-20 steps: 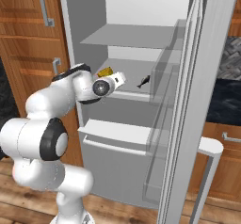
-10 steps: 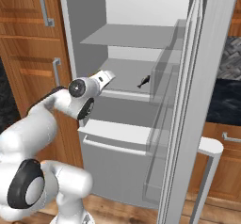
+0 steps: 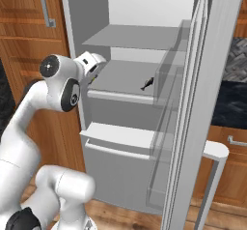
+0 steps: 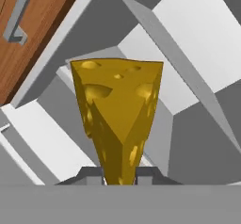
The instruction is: Take the cheese, fish, and sweet potato from the fridge and place them on the plate on the dining counter to create an appetizer plate.
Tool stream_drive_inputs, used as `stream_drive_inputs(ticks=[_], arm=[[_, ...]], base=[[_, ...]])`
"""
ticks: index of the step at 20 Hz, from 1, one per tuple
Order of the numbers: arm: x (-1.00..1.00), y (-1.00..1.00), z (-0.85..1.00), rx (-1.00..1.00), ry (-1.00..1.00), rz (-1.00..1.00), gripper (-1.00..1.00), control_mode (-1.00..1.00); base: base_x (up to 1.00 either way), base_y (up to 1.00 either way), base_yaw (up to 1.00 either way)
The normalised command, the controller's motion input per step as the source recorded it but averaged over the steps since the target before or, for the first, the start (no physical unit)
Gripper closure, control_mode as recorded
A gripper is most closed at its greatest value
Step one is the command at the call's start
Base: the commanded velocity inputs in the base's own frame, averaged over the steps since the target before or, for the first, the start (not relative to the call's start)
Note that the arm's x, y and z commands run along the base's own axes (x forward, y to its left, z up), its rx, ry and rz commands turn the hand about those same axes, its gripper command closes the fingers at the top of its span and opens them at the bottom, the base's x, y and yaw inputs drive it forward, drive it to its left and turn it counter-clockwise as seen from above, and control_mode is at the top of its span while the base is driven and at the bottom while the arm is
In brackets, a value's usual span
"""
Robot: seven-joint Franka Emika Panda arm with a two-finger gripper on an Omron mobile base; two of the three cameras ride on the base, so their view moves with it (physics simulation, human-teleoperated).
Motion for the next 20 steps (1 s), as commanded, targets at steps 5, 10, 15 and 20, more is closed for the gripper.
stream_drive_inputs(ticks=[5,10,15,20], arm=[[-1.0,0.0,0.46,0.0,0.06,0.0,1.0,-1.0],[-1.0,0.0,-0.14,0.0,-0.08,0.0,1.0,-1.0],[-0.73,0.03,-0.21,-0.01,-0.22,0.01,1.0,-1.0],[-0.21,0.0,-0.02,0.0,-0.2,0.0,1.0,-1.0]], base=[[0.0,0.0,0.0],[0.0,0.0,0.0],[0.0,0.0,0.0],[0.0,0.0,0.0]])
